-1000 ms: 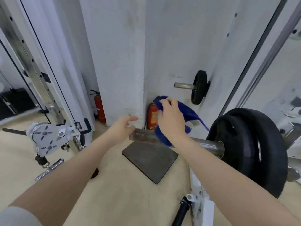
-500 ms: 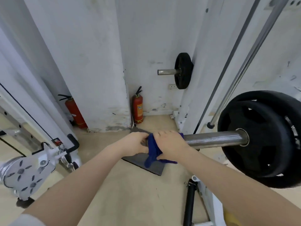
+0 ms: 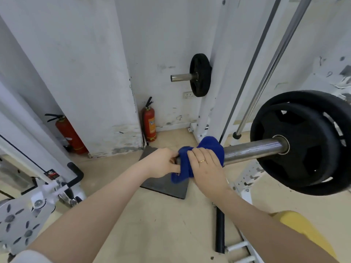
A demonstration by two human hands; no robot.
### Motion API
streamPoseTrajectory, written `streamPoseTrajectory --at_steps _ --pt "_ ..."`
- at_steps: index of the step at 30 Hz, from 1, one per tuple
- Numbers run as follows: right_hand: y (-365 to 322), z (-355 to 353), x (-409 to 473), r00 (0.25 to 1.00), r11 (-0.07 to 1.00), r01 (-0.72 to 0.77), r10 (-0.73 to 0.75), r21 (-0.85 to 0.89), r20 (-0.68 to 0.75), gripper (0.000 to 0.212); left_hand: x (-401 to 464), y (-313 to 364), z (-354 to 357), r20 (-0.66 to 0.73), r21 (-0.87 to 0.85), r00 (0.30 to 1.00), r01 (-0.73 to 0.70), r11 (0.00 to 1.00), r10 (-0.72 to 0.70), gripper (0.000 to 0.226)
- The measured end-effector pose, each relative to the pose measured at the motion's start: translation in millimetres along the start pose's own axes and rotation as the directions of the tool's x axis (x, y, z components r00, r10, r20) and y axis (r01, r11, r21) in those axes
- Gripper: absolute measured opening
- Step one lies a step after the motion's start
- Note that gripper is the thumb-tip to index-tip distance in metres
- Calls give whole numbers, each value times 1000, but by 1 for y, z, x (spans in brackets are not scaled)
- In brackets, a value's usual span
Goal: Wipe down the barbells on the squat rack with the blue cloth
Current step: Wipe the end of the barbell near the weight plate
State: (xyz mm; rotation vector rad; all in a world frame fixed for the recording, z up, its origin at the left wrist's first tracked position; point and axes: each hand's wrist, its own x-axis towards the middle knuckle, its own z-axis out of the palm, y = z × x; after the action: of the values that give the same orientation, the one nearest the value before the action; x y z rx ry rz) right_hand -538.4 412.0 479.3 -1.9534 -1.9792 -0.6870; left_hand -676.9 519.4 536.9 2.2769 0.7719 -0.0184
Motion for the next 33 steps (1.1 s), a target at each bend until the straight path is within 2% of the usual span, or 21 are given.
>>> streamPoseTrajectory --at_steps 2,4,6,7,9,11,15,18,20,22,25,27,29,30,33 --pt "6 0 4 999 994 45 -43 102 -18 50 0 -1 1 -25 -22 1000 -17 1000 16 6" --pt "16 -10 17 986 980 89 -112 176 123 61 -1 -4 3 -24 -48 1000 -6 999 4 15" --pt "27 -22 32 933 966 123 -191 230 304 69 -2 -4 3 -26 -79 1000 -18 997 16 23" --pt "30 -27 38 894 960 119 -214 253 393 65 -3 -3 3 -30 -96 999 -35 995 32 25" --pt "33 -31 49 833 953 45 -201 300 515 52 -4 -2 4 -34 -114 999 -43 993 39 28" --pt "32 -31 59 797 956 -80 -109 282 594 53 -5 -3 5 -32 -124 999 -24 992 20 26" --pt "52 -26 53 810 960 -231 100 158 578 57 -6 -5 6 -46 -150 999 -5 989 -1 14" --pt "83 -34 39 783 939 -342 308 -40 541 53 -7 -4 6 -64 -122 998 4 992 -12 25" --pt "82 -35 38 775 927 -351 368 -134 514 52 -8 -3 7 -70 -124 997 15 992 -24 28" --pt "53 -30 41 819 940 -335 324 -65 473 52 -8 -3 8 -70 -131 997 18 991 -28 27" --pt "-2 -24 33 940 948 -231 160 218 300 52 -7 -3 10 -53 -143 998 11 990 -19 21" --pt "-1 -24 30 963 941 -168 94 293 253 55 -7 -3 11 -58 -140 998 12 990 -21 20" --pt "23 -22 27 963 957 -111 36 269 268 56 -9 -5 13 -75 -159 997 19 987 -31 22" --pt "37 -22 26 956 964 -131 61 231 286 57 -9 -6 15 -84 -178 996 25 984 -41 25" --pt "64 -17 28 895 957 -286 248 50 371 53 -12 -7 20 -129 -238 987 58 970 -91 36"
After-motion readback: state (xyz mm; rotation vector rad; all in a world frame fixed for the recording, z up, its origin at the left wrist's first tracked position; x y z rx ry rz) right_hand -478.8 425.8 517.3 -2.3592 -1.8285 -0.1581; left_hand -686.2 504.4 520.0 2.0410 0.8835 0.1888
